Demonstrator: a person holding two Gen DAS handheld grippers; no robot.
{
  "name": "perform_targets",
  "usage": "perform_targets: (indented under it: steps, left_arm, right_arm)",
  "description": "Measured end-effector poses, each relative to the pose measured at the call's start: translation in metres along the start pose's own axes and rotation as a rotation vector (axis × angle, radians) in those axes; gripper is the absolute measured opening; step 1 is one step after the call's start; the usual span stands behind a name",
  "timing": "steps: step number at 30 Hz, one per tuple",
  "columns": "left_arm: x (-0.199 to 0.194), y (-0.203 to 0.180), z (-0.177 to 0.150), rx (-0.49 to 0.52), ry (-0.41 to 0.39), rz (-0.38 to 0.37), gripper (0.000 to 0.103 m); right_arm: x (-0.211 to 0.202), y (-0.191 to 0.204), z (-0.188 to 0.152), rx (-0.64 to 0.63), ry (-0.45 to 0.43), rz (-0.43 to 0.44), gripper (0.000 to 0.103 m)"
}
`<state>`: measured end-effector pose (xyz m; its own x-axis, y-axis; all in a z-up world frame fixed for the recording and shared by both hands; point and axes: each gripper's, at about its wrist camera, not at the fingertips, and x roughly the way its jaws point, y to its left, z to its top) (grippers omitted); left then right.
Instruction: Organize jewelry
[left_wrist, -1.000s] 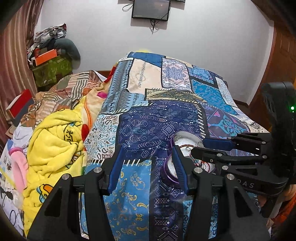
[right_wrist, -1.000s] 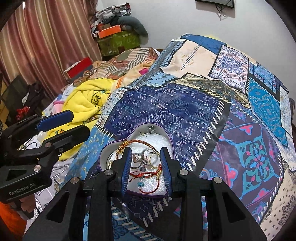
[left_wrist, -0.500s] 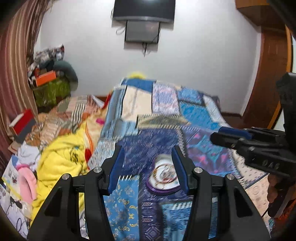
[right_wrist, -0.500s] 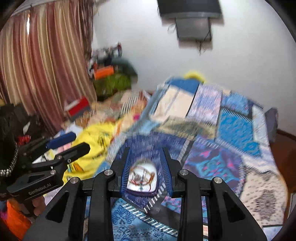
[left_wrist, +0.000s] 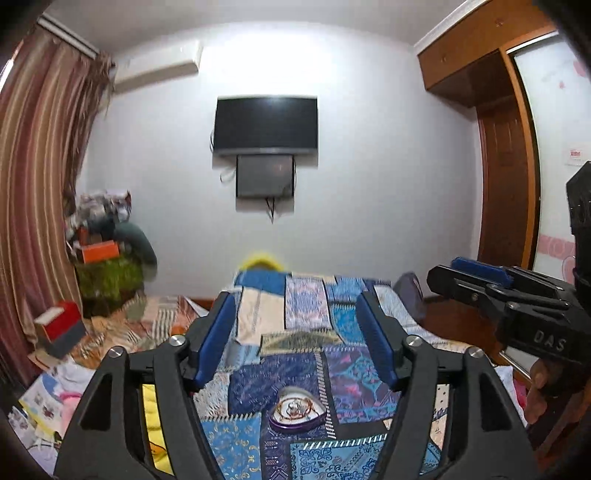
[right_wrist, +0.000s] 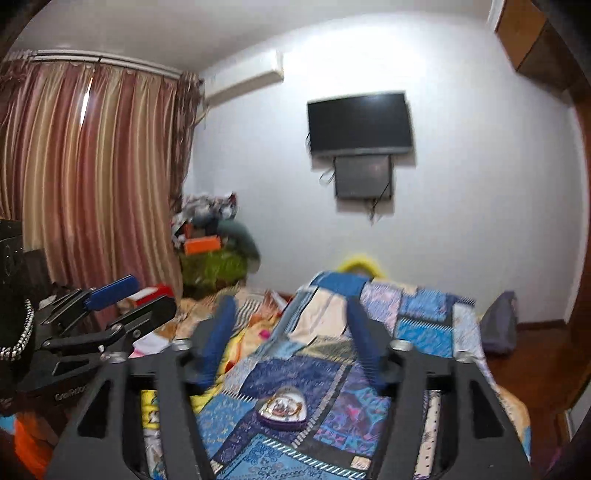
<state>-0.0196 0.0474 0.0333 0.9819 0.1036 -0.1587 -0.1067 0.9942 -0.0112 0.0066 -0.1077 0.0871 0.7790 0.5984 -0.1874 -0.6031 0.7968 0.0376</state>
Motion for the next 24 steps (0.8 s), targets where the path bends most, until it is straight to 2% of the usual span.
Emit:
perform_targets:
  steps: [1, 2, 4, 7, 24]
  left_arm:
    - [-0.007, -0.002, 0.001, 0.003, -0.016, 0.009, 0.077]
    - [-0.013, -0.003, 0.002, 0.001, -0.03, 0.018, 0.087]
    - [-0.023, -0.003, 0.004, -0.013, -0.054, 0.034, 0.094]
    - [-0.032, 0.002, 0.007, -0.035, -0.064, 0.05, 0.101]
    - [-0.038, 0.001, 0.001, -0.043, -0.044, 0.079, 0.103]
  right_arm:
    - [-0.006, 0.003, 0.001, 0.001, -0.028, -0.024, 0.081]
    - [-0.009, 0.003, 0.002, 0.0, -0.043, -0.042, 0.087]
    - [-0.016, 0.005, 0.004, -0.002, -0.074, -0.078, 0.09]
    - [-0.017, 0.006, 0.005, -0.004, -0.09, -0.103, 0.101]
    - [-0.026, 0.007, -0.007, 0.004, -0.081, -0.092, 0.103]
